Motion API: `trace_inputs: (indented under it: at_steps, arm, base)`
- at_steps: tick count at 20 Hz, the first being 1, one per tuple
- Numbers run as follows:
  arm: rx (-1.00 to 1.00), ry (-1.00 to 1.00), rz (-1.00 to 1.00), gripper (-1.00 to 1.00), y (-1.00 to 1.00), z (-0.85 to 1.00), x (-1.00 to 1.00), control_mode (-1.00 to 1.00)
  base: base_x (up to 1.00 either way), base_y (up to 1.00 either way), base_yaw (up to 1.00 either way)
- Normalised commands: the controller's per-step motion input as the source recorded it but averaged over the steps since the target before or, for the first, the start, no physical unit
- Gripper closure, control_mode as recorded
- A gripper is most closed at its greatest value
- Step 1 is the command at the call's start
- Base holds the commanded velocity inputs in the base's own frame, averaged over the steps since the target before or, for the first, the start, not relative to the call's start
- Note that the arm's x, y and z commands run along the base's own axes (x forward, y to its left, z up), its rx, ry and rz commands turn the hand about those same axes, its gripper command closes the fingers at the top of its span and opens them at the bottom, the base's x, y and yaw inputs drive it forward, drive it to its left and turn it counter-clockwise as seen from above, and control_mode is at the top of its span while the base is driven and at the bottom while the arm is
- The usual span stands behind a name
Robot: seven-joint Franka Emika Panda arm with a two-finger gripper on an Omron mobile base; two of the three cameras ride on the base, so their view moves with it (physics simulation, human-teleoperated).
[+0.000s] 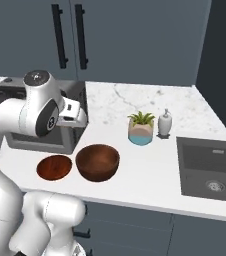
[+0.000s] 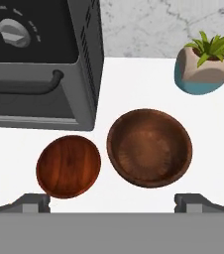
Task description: Pick up the bowls on the counter and stack them on top of one another in the open cabinet. Place the smaller bowl on top of the larger bowl.
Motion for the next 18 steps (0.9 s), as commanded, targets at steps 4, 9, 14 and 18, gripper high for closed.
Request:
trace_inputs:
  at_steps: [4, 9, 14, 18]
  arm:
    - [0.00, 0.00, 0.00, -1.00, 0.00, 0.00, 0.00, 1.00]
    - [0.00, 0.00, 0.00, -1.00, 0.00, 0.00, 0.00, 1.00]
    - [0.00, 0.00, 0.01, -1.00, 0.12, -0.04, 0.00, -1.00]
    - [-0.03, 0.00, 0.05, -1.00, 0.69, -0.26, 0.00, -1.00]
  base:
    - [0.48, 0.36, 0.00]
    - [0.14, 0.34, 0.00]
    - [0.00, 0.26, 0.01]
    - [0.00, 0.00, 0.00]
